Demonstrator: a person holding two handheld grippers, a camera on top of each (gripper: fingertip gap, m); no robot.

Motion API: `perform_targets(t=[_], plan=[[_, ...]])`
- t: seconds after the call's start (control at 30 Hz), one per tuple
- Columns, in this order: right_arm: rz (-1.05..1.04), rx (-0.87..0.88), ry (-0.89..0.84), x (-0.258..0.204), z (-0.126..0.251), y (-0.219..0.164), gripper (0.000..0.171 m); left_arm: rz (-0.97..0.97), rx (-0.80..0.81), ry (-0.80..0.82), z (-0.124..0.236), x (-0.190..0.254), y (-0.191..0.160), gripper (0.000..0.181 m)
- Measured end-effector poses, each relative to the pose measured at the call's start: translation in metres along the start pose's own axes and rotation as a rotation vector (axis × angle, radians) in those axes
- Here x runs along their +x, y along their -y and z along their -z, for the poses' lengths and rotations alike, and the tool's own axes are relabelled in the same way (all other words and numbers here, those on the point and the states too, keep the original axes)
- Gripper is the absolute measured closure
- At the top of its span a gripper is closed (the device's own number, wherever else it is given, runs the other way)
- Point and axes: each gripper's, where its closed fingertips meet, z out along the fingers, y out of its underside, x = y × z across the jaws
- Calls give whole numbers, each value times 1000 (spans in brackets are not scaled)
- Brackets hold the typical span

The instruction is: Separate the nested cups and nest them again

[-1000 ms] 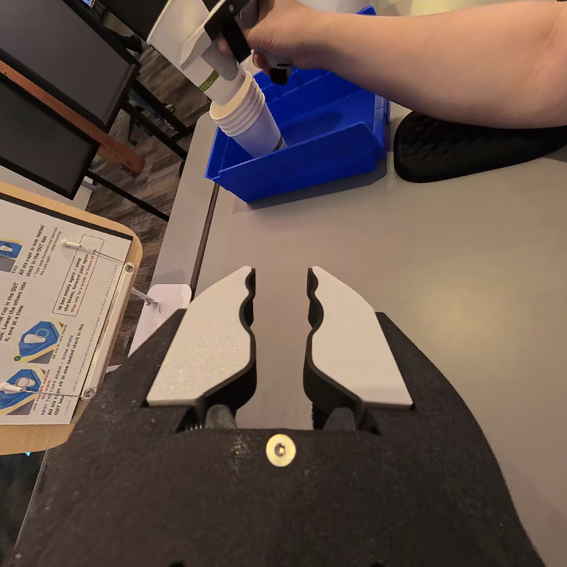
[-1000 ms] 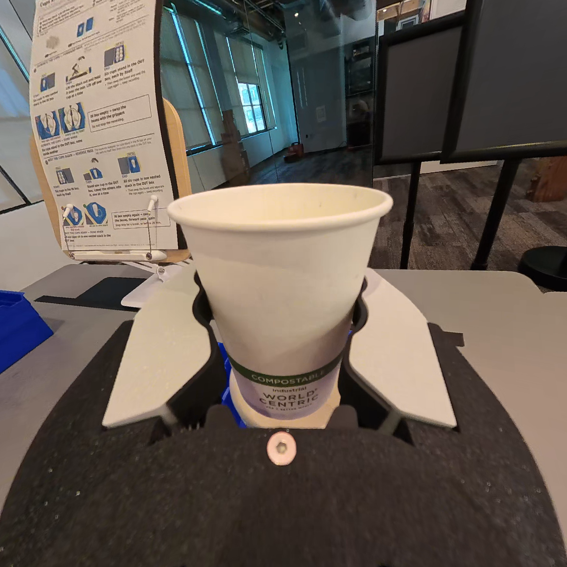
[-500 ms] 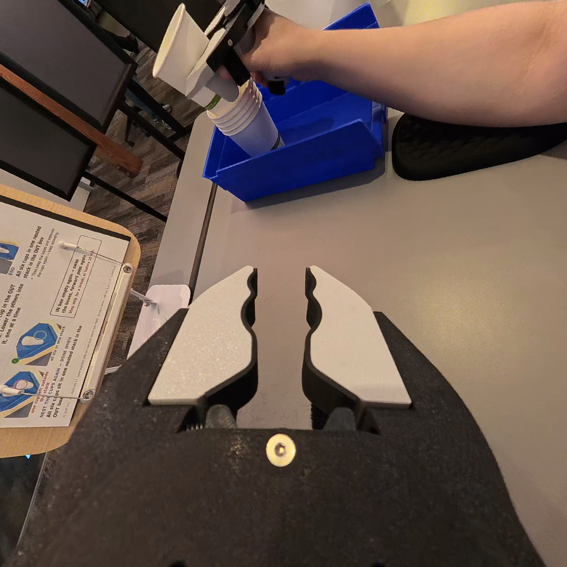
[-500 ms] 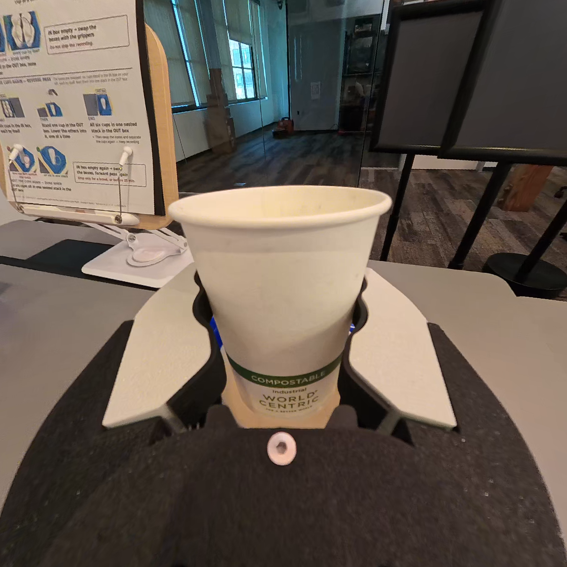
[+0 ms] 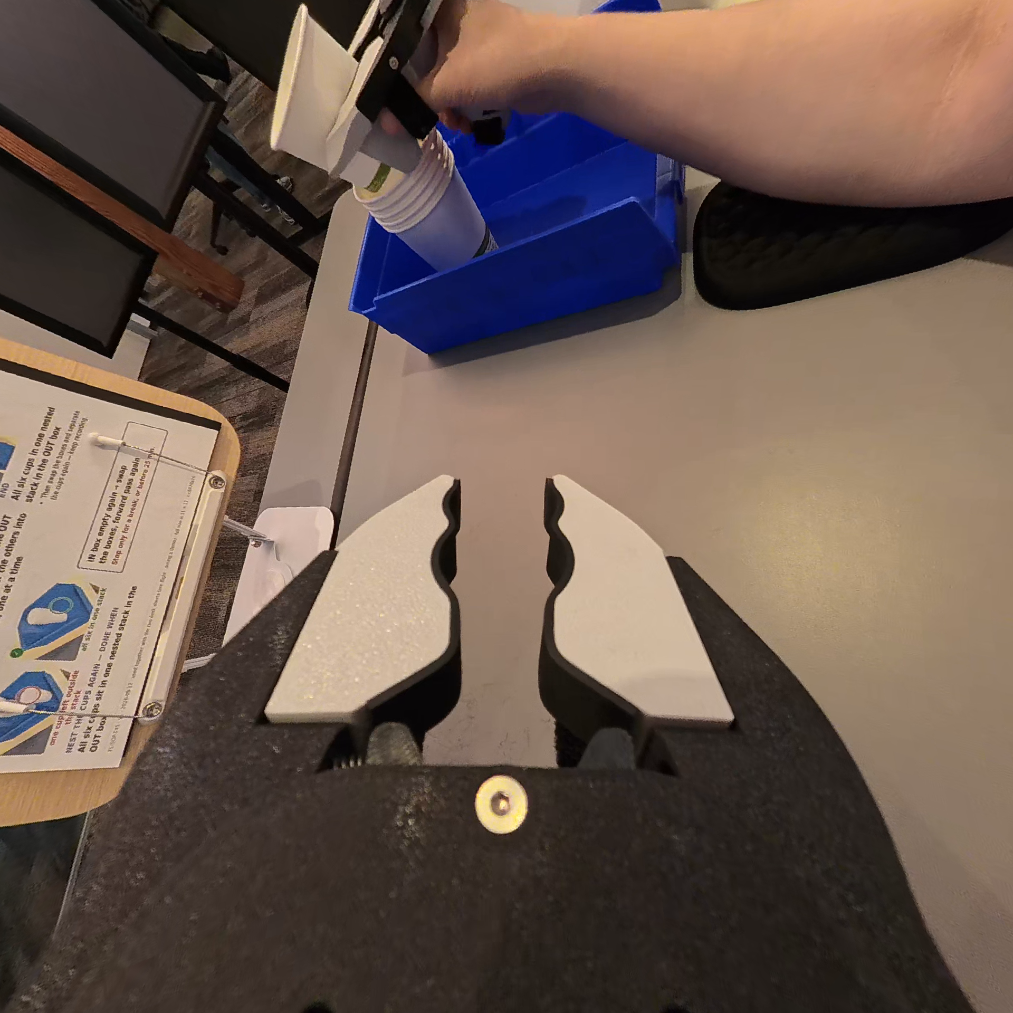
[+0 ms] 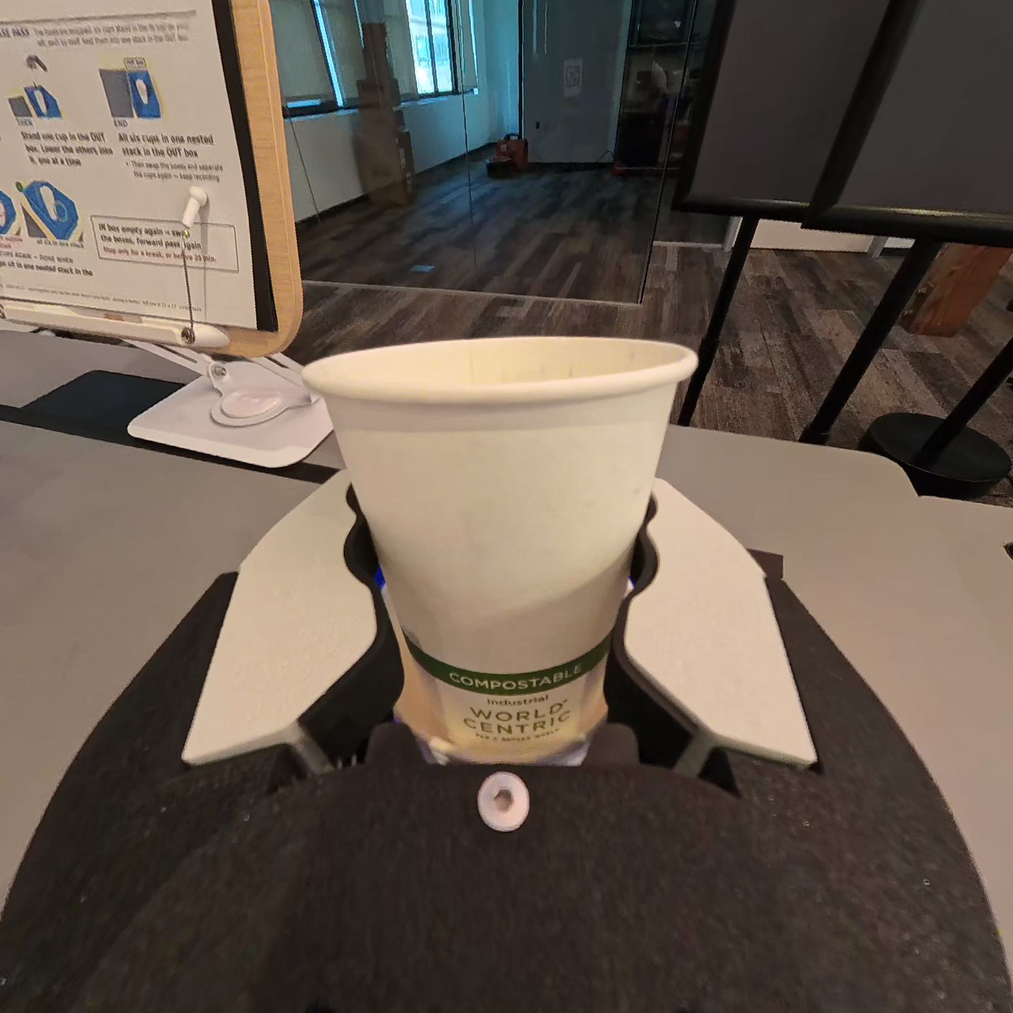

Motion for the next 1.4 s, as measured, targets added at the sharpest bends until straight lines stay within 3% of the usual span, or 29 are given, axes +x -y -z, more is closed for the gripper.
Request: perform_targets(t=[0.53, 0.97, 1.1, 1.27, 1.4], plan=[[92, -418, -113, 6, 27, -30, 78, -4, -24, 3, -1, 0, -3, 153], [91, -595, -173, 1, 52, -40, 77, -8, -26, 8, 1, 0, -4, 153], [108, -483, -194, -1, 63, -13, 77, -2, -24, 1, 0, 0, -4, 153], [172, -40, -210, -14, 85, 64, 76, 9, -14, -2, 1, -1, -3, 153], [210, 148, -267, -8, 101, 71, 72, 22, -5, 3, 4, -2, -2, 153]])
